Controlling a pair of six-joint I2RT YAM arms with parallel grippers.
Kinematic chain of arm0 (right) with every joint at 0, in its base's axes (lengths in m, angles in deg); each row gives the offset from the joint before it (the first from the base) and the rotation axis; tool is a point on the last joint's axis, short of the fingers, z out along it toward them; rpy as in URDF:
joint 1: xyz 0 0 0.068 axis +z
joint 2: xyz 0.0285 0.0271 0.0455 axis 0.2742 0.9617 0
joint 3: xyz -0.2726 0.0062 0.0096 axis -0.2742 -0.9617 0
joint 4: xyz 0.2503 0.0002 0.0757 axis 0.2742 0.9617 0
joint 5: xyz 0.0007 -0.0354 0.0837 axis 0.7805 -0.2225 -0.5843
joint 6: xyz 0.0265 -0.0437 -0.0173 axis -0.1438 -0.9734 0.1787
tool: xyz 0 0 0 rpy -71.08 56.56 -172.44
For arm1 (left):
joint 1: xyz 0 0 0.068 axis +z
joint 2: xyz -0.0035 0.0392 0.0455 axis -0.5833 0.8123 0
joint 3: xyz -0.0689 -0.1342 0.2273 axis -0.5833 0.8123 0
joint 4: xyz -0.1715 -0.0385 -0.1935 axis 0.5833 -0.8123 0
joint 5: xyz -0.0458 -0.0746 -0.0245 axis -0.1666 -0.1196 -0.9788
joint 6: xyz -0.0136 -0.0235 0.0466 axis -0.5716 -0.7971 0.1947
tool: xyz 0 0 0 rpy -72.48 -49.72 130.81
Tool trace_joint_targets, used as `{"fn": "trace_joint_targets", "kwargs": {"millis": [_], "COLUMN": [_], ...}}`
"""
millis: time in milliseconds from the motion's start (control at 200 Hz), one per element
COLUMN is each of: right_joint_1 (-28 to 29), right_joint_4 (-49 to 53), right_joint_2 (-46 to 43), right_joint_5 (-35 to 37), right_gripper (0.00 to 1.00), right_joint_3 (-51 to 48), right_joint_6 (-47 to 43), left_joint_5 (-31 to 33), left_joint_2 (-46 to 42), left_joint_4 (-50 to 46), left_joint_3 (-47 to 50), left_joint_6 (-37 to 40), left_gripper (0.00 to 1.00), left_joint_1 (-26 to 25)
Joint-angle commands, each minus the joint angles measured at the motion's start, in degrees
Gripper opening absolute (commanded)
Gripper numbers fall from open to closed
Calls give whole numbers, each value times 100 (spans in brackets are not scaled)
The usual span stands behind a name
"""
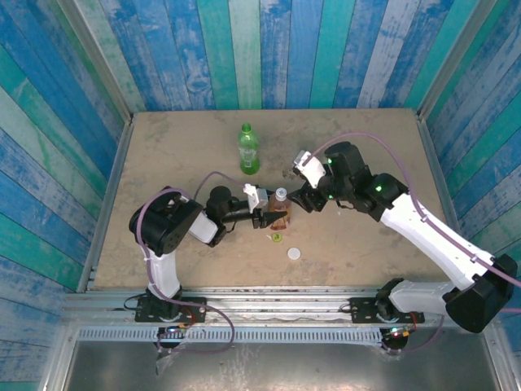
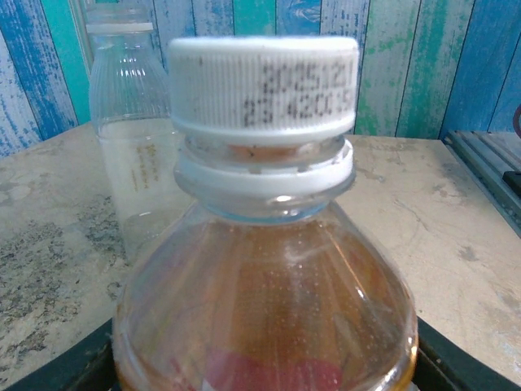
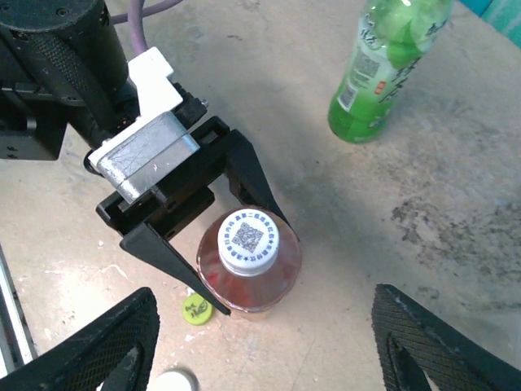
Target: Screw on the bottle caps
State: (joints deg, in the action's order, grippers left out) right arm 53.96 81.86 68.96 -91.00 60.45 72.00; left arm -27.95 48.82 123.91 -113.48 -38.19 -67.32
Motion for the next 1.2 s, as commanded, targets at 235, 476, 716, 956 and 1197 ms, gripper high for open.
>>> {"fn": "trace_joint_targets", "kwargs": {"millis": [235, 476, 716, 956, 1197], "right_joint_1": [-48, -51, -87, -87, -94], "right_joint_4": [246, 314, 376, 578, 656], "right_joint_2": [1128, 1429, 1401, 1652, 1480], "right_joint_5": [-327, -214, -182, -166, -269], "right_gripper": [53, 41, 37, 35, 38], "right_joint_3": [911, 928, 672, 728, 890], "right_joint_6": [363, 407, 468, 452, 477], "left_joint_5": [-233, -204, -199, -243, -281], "left_joint_2": [171, 148, 146, 124, 70], "left_joint_4": [-802, -862, -917, -871, -616], "left_joint_3": [215, 205, 183, 183, 240], "left_joint_6": [87, 98, 102, -1, -149], "left_gripper": [59, 59, 59, 58, 58], "left_joint_1": [-11, -9, -13, -9, 0]}}
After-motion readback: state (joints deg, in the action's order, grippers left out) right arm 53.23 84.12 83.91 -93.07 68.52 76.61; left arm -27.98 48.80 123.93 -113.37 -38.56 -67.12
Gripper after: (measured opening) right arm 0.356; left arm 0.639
